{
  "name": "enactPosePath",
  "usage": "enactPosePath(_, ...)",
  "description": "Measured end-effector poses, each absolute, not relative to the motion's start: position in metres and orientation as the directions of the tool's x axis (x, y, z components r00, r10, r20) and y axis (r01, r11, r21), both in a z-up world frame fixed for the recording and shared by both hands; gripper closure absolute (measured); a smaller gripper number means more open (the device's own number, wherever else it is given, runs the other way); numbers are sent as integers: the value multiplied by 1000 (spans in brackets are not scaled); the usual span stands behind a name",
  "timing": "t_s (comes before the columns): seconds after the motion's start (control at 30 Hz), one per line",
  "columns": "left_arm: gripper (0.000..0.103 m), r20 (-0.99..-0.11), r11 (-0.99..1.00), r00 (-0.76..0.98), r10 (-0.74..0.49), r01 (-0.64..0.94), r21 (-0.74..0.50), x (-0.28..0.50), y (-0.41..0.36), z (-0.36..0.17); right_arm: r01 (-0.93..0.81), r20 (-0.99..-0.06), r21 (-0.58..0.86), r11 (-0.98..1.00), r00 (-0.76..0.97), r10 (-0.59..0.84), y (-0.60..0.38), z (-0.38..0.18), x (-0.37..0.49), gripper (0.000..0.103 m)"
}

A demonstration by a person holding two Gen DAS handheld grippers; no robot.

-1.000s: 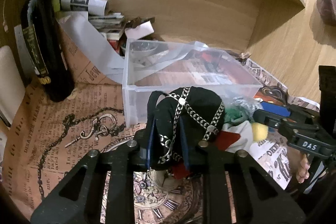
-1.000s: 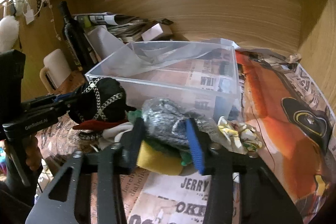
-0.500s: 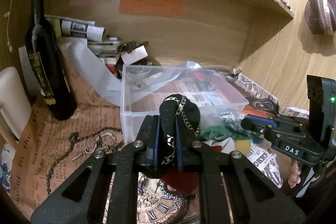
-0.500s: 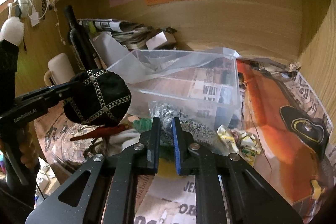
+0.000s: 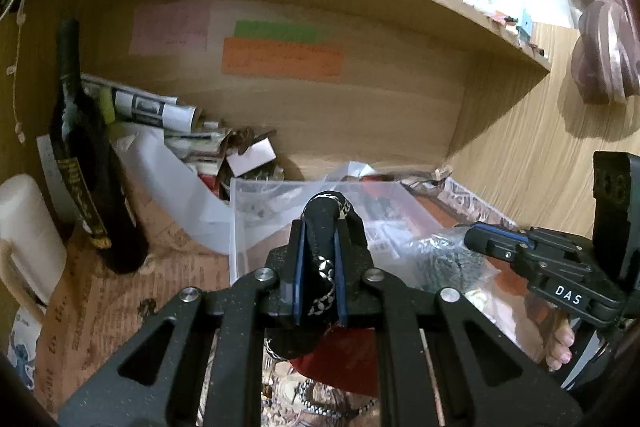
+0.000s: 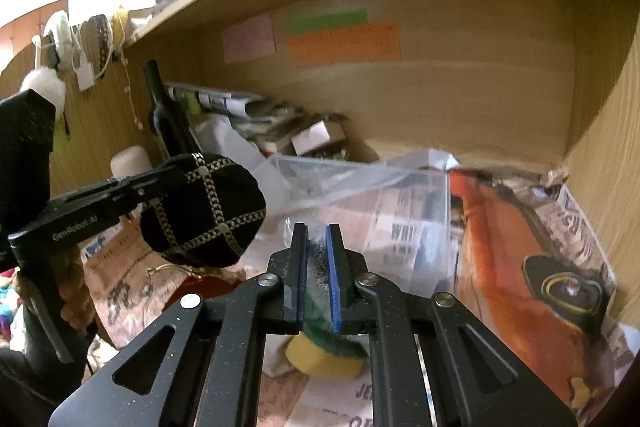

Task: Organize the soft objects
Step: 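Lift the cap with the left tool while the right tool lifts the mesh pouch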

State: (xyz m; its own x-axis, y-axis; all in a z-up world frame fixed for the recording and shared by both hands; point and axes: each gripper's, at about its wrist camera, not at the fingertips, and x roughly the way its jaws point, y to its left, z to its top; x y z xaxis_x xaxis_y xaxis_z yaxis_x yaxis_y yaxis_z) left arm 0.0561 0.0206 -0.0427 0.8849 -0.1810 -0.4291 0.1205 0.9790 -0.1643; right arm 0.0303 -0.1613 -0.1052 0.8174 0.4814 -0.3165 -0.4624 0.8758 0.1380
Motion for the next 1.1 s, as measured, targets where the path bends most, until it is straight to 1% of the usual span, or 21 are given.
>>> enactPosePath(0.17, 91, -416, 978, 890, -184, 125, -164, 64, 23, -32, -460, -284, 123, 879, 833, 475, -160, -92, 33, 96)
enactPosePath(0.37, 91, -400, 974, 896, -194, 125, -191, 79, 31, -20, -460, -245, 111, 881, 846, 473, -162, -74, 39, 97)
enactPosePath(0.47, 91, -410, 972, 890, -199, 126, -199, 88, 32, -22, -471, -270, 112, 875, 833, 483, -162, -77, 44, 97)
enactPosePath(0.53, 91, -416, 972, 887, -199, 123, -202, 92, 33, -25, -458, -301, 97, 884, 833, 464, -162, -84, 46, 96)
enactPosePath(0.6, 91, -423, 972, 884, -196, 118, -205, 96, 35, -28, -456, -346, 101, 884, 817, 461, -161, -95, 50, 89)
enactPosePath(0.63, 91, -427, 971, 882, -198, 118, -207, 98, 35, -29, -452, -362, 102, 886, 813, 456, -161, -100, 52, 76)
enactPosePath(0.67, 91, -429, 971, 881, -199, 119, -208, 99, 36, -30, -441, -379, 100, 892, 812, 444, -162, -104, 53, 59)
enactPosePath(0.7, 91, -431, 972, 881, -197, 117, -205, 100, 36, -31, -428, -395, 95, 899, 813, 428, -164, -110, 54, 52)
enactPosePath(0.73, 91, -432, 973, 881, -192, 114, -200, 100, 36, -32, -414, -410, 94, 905, 813, 415, -166, -117, 55, 43)
enactPosePath(0.77, 91, -432, 974, 882, -188, 112, -195, 100, 36, -32, -409, -424, 100, 907, 807, 411, -168, -122, 56, 39)
enactPosePath(0.9, 91, -448, 976, 875, -184, 110, -187, 104, 36, -38, -386, -485, 146, 911, 775, 406, -176, -143, 63, 35)
enactPosePath(1.03, 91, -470, 977, 863, -183, 105, -186, 106, 35, -45, -384, -530, 172, 907, 740, 414, -176, -154, 78, 35)
enactPosePath(1.1, 91, -477, 977, 860, -180, 102, -185, 107, 34, -48, -388, -536, 172, 905, 734, 417, -174, -156, 80, 35)
